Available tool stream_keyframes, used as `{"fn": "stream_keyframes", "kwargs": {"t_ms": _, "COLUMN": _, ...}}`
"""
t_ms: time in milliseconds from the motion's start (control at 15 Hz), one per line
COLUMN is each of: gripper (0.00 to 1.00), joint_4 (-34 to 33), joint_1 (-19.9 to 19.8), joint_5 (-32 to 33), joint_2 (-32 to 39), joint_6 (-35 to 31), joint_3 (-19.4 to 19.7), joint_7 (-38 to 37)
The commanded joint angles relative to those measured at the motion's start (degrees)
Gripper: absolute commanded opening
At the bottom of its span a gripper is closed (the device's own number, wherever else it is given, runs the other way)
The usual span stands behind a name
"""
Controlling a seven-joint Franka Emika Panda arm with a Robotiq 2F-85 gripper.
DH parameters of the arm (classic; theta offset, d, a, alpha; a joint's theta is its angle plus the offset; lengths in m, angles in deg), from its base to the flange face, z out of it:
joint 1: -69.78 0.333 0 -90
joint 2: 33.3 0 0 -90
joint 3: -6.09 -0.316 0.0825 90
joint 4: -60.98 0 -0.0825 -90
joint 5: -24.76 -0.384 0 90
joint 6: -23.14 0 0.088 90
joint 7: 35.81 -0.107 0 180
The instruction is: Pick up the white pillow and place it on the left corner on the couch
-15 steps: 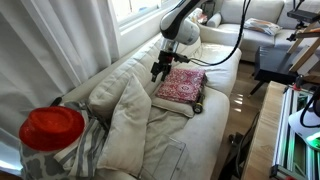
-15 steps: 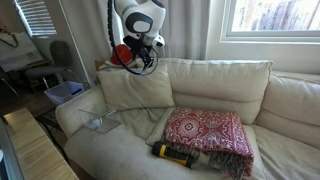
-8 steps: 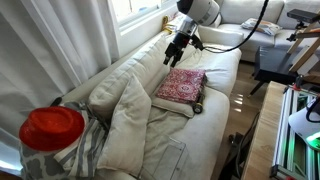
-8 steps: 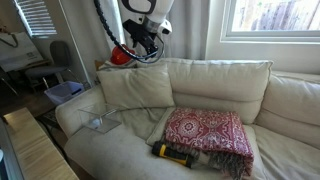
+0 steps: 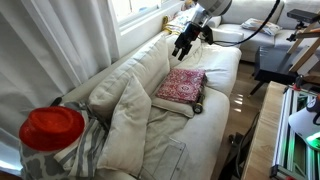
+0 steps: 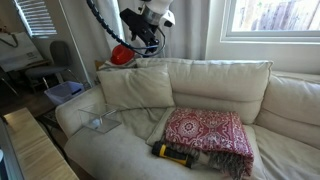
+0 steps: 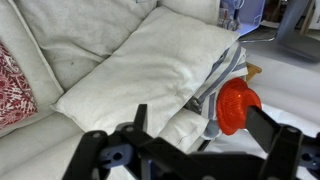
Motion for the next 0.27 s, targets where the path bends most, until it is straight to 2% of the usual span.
{"fn": "stream_keyframes", "kwargs": {"t_ms": 0, "gripper": 1.0, "joint_4": -0.29, "joint_1": 5.65, "joint_5": -1.71, "joint_2": -0.44, "joint_6": 1.36, "joint_3": 5.89, "joint_7": 0.87}}
{"fn": "stream_keyframes", "kwargs": {"t_ms": 200, "gripper": 1.0, "joint_4": -0.26, "joint_1": 5.85, "joint_5": -1.73, "joint_2": -0.44, "joint_6": 1.35, "joint_3": 5.93, "joint_7": 0.86}}
